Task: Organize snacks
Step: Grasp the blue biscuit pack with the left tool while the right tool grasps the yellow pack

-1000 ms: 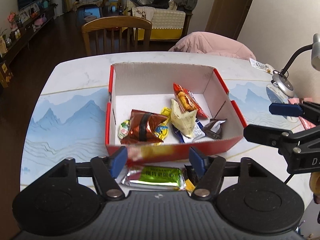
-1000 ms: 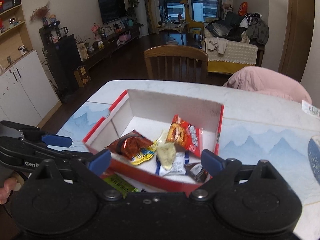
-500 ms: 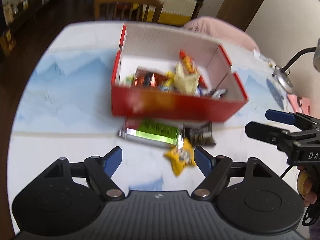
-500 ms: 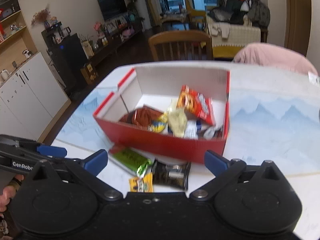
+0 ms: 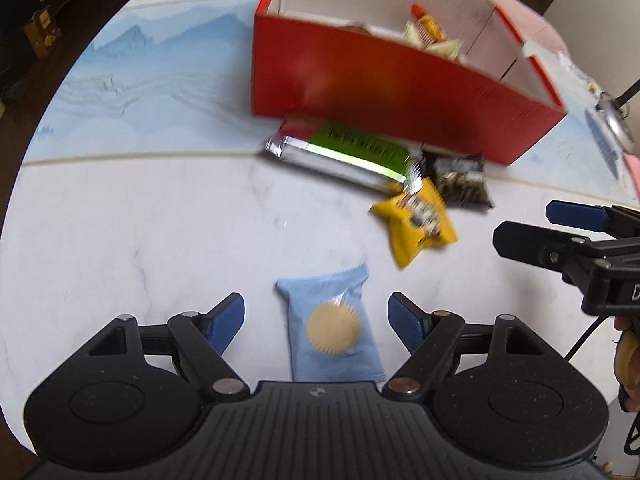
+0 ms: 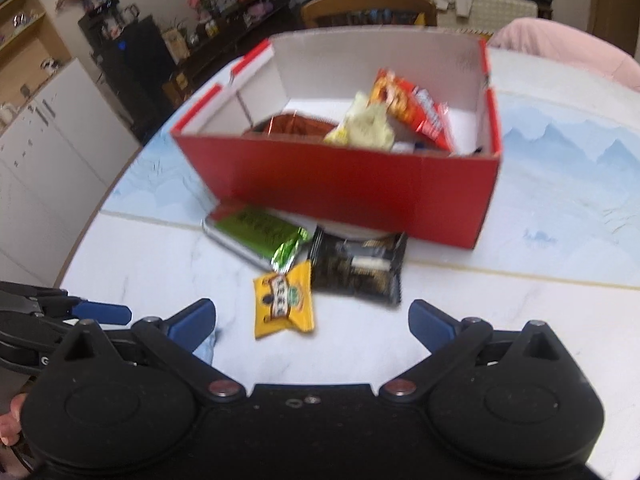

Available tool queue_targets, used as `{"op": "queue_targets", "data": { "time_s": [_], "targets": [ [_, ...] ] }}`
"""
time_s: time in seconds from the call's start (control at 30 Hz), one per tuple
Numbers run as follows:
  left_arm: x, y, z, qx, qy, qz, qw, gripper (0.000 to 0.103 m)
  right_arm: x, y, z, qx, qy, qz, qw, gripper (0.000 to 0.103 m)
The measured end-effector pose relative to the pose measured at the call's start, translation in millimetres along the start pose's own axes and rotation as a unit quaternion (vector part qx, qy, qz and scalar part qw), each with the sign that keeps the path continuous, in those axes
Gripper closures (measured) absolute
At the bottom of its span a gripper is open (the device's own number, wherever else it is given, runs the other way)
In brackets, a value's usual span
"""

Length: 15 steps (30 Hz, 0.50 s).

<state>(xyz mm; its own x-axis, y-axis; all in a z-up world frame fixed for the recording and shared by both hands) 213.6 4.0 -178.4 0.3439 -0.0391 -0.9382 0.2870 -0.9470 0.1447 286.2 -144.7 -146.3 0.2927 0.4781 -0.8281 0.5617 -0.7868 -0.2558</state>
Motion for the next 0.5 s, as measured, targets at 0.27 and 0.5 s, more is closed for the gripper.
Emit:
{"op": "queue_targets", "data": {
  "time_s": [0.27,0.5],
  "targets": [
    [21,1,12,-0.021,-0.017,-0.017,0.9995,0.024,30,-10,4,-0.016,-0.018,0.004,1.0,0.005],
    [26,6,14,-0.017,-0.018,-0.024,0.9994,0.025,54,-19,4,-0.035,-0.042,0.005,0.999,0.019]
  ]
}}
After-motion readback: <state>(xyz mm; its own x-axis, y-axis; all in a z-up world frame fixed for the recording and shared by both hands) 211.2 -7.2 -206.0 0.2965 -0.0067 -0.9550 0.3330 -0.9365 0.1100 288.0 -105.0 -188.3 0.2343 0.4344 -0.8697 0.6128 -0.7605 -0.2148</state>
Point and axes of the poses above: each gripper's, at about its wrist camera, not at the fingertips, and x roughly the way its jaws point, y to its right, z to its underside, the point moved 5 cm from there along x, roughly the way its jaws point, and after that the axes turned 2 degrees about x, right-handed, at the moved point
